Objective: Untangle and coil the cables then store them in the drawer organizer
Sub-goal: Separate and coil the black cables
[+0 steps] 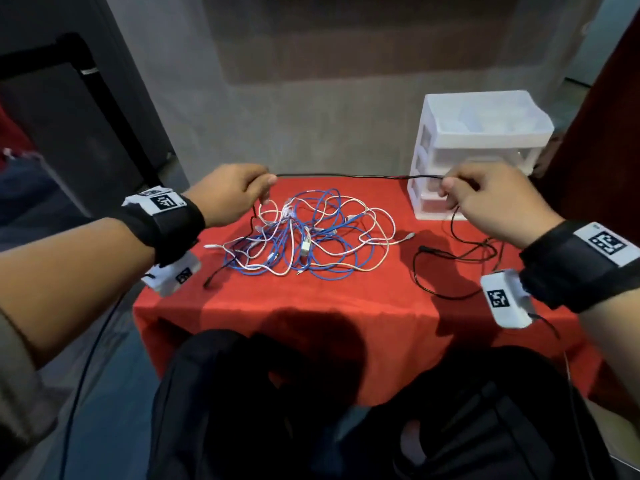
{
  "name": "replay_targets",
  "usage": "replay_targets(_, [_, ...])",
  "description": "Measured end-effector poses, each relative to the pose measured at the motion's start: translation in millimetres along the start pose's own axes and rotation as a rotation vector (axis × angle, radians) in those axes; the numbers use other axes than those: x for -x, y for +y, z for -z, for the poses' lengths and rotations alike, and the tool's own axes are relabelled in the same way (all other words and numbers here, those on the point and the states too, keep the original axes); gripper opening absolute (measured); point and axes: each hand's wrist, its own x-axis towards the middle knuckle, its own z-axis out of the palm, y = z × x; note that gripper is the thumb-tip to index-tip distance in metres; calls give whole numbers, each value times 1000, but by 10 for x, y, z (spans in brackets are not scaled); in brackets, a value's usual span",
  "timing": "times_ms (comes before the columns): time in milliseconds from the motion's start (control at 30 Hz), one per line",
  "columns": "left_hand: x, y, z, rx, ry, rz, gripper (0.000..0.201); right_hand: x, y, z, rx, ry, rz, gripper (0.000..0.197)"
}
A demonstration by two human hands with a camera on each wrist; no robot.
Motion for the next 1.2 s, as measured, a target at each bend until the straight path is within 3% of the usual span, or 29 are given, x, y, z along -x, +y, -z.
replay_targets(67, [-14, 178, 16, 74, 60, -35, 34, 50, -53, -82, 39, -43, -12, 19])
replay_targets(200, [-59, 769, 99, 62, 30, -208, 33, 106, -356, -194, 9, 38, 214, 58])
replay_targets(267, [-72, 1048, 132, 31, -4, -310, 34, 140, -593, -185, -9, 68, 372, 48])
replay_targets(333, [-95, 1208, 161, 46, -8, -350, 36, 164, -798, -142, 13, 72, 457, 21])
replay_targets(500, [-78, 1135, 200, 208, -3, -245, 34, 181, -850, -23, -145, -77, 341, 23])
replay_targets(667, [54, 1262, 75, 366, -31, -275, 34, 300, -845, -160, -144, -169, 316, 26])
replay_targets(733, [59, 1309, 45, 421, -38, -260, 34, 291, -824, -145, -157, -135, 270, 27])
replay_targets(833, [60, 1213, 38, 409, -92, -214, 30, 212, -694, 39, -414, -38, 122, 22])
replay_targets(1033, [162, 504, -22, 189, -101, -34, 23, 93, -209, 580, -654, 265, -69, 24])
replay_targets(1200, [179, 310, -68, 281, 40, 141, 22, 120, -76, 487, -610, 135, -69, 22])
